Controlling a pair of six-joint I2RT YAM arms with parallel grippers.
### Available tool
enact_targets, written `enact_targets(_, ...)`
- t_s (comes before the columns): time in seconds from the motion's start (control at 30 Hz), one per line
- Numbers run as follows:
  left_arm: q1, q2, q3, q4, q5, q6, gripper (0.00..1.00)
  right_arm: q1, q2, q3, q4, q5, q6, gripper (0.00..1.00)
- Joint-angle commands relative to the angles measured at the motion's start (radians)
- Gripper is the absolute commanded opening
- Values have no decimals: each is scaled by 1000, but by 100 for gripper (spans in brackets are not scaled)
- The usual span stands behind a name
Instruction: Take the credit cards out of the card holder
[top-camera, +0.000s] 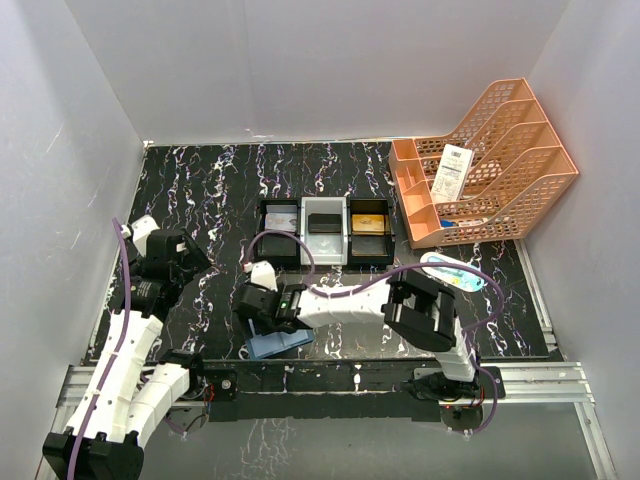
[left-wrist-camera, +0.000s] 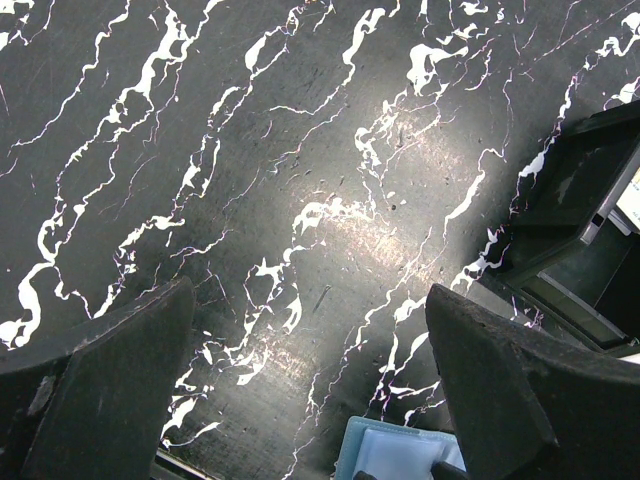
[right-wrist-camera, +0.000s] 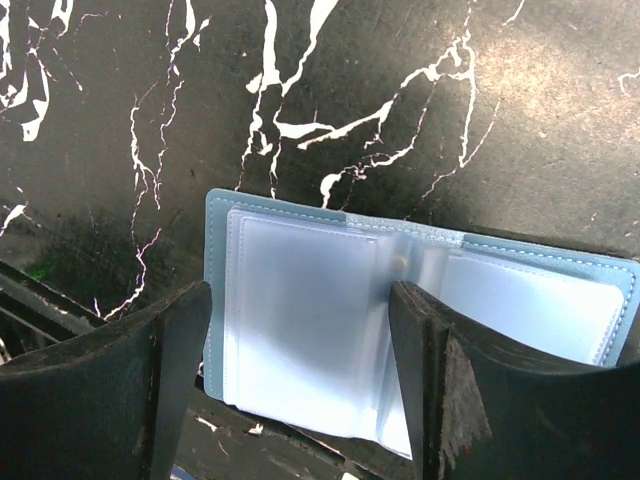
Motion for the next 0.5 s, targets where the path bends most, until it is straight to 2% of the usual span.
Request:
enact_targets(0.0,7,0,29,8,-4,11,99,29,100,91,-148,54,-12,71)
enact_targets(0.4,8,-1,29,6,-5,12,99,84,218,222,-328,214,-6,68)
enact_targets(0.47,7,-2,29,5,-10,12,99,90,227,226,-332,227,-2,64)
